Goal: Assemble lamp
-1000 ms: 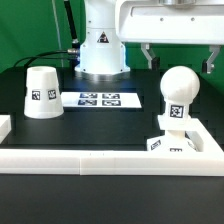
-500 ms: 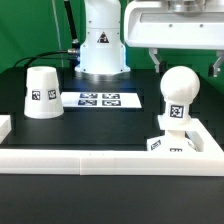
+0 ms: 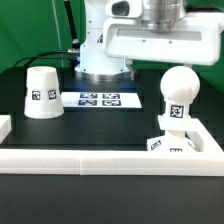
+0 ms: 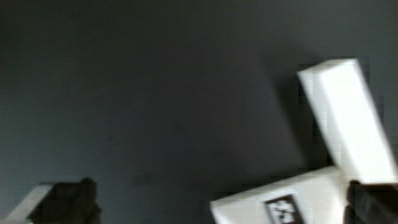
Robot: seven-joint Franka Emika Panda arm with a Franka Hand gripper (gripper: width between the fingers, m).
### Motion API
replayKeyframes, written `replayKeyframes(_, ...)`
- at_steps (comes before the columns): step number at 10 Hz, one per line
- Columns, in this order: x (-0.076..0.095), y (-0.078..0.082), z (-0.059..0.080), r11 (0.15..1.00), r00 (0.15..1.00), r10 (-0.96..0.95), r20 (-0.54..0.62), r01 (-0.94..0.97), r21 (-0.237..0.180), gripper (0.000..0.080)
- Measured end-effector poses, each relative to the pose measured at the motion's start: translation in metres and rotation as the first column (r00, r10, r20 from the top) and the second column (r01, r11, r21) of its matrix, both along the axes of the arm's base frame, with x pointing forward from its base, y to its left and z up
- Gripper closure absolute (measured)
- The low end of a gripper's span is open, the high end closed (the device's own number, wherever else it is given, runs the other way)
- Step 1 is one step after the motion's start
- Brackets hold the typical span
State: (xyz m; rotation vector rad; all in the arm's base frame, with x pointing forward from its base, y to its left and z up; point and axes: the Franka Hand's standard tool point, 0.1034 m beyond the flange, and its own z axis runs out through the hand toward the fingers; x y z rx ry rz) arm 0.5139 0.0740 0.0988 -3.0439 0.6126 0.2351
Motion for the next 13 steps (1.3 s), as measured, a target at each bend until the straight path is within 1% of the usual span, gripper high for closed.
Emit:
replayKeyframes(1, 0.001, -0.009, 0.0, 1.0, 1.0, 0.012, 0.003, -0.012, -0.02, 0.0101)
replayKeyframes(3, 0.004, -0.025, 0.006, 0.999, 0.998, 0.049, 0.027, -0.049, -0.014, 0.0101)
replayKeyframes(4, 0.005, -0.027, 0.006, 0.998, 0.998, 0.057, 0.029, -0.057, -0.01, 0.0101)
replayKeyframes(7, 0.004, -0.025, 0.005, 0.998, 0.998, 0.064, 0.027, -0.064, -0.01, 0.0101)
replayKeyframes(9, 0.004, -0.027, 0.008, 0.995, 0.994, 0.101, 0.036, -0.101, -0.006, 0.0101)
replayKeyframes(10, -0.01, -0.037, 0.006, 0.99, 0.989, 0.142, 0.048, -0.142, -0.005, 0.0101)
replayKeyframes(11, -0.035, -0.048, 0.004, 0.989, 0.988, 0.147, 0.043, -0.147, -0.006, 0.0101)
replayKeyframes(13, -0.06, -0.069, 0.004, 0.984, 0.983, 0.18, 0.036, -0.18, -0.002, 0.0101)
